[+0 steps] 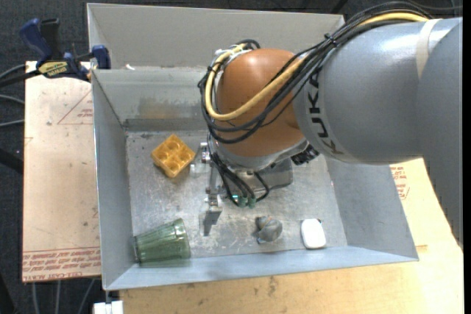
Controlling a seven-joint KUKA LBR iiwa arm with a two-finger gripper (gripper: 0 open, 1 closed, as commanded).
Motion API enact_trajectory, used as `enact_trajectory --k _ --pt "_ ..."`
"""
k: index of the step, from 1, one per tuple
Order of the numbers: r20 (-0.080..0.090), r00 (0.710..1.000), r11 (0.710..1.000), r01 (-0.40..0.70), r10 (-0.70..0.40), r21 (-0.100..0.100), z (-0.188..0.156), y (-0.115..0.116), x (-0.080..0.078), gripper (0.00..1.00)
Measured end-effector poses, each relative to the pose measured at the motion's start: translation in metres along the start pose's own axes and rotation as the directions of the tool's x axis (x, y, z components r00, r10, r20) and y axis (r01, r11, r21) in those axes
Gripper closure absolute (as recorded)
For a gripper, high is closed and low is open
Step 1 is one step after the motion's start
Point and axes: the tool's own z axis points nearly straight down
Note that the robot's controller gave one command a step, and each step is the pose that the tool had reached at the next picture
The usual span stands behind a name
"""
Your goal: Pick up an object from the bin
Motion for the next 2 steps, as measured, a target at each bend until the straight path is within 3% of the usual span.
enact_trajectory --k 1,2 --pt "0.008 1.0 1.0 -0.003 0.003 -0.001 -0.004 -0.001 -0.002 0.0" --pt "0.016 0.998 0.998 0.064 -0.064 -0.002 0.015 0.002 0.003 0.0"
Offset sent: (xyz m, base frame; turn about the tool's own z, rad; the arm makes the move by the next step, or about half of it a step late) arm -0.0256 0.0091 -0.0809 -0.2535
